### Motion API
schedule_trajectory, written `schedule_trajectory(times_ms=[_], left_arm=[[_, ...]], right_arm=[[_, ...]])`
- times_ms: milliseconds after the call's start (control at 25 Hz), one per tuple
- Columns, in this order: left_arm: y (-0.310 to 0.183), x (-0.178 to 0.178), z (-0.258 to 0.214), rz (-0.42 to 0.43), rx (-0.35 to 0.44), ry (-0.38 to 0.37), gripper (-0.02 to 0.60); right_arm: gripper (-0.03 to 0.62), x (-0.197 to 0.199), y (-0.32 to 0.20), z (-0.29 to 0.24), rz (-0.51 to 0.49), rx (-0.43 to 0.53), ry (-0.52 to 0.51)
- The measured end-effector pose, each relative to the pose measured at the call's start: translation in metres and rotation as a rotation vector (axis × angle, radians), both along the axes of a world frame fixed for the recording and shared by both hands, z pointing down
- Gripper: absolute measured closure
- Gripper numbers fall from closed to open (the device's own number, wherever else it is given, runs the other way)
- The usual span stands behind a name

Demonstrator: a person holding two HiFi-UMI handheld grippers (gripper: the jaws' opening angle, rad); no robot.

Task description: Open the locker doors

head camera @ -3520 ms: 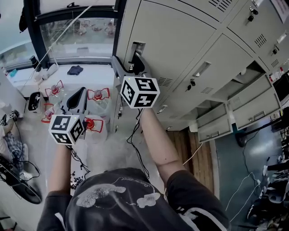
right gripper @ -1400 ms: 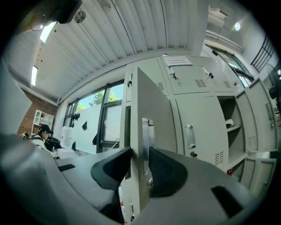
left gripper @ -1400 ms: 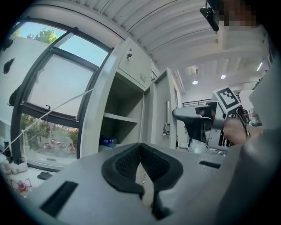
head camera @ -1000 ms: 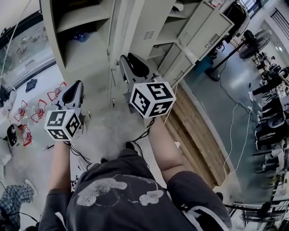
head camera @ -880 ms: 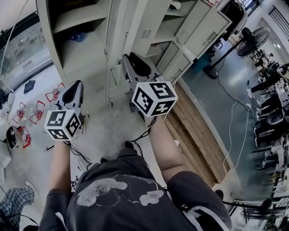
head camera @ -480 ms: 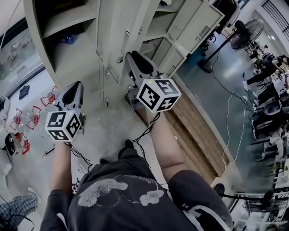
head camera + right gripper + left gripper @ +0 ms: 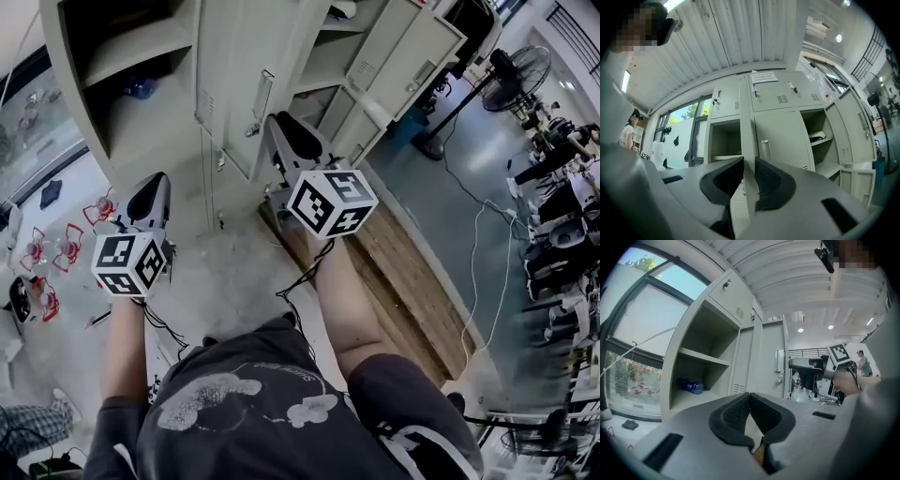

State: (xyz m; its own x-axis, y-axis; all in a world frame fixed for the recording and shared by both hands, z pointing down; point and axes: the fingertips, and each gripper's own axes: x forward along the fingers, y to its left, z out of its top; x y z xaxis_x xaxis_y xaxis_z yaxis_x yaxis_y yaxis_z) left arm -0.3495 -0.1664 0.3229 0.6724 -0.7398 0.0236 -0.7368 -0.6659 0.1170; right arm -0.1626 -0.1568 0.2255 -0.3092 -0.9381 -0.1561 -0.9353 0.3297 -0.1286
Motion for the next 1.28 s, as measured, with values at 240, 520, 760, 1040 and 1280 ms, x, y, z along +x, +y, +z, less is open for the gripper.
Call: schedule_trajectory(times_ms=[240,520,760,1040,1280], left_arm=[[0.004,0.023,0.002,-0.019,0.027,-0.037,0.572],[0.006,0.034,0.007,-0.175,-0.004,-0.019,0.572],[0.029,0.053,0.009,-0.301,-0.005,-0.039,0.572],[0.048,0.062,0.02,-0.434,-0.04,-0.051,0.572],[0.078,0.078,0.039,-0.546,-0.093,-0.055,0.572]], right_arm=[[0.504,0.007,0.0,0.003,-0.055,0.026,-0.02],[0.486,0.023,-0.005,0.016,-0.164,0.027,0.01],[0.378,0.042,-0.007,0.03,-0.304,0.003,0.013],[0.342,0.053,-0.013,0.05,-0.431,-0.04,0.048],[0.366,0.059,-0.006,0.087,-0.519,-0.098,0.117]])
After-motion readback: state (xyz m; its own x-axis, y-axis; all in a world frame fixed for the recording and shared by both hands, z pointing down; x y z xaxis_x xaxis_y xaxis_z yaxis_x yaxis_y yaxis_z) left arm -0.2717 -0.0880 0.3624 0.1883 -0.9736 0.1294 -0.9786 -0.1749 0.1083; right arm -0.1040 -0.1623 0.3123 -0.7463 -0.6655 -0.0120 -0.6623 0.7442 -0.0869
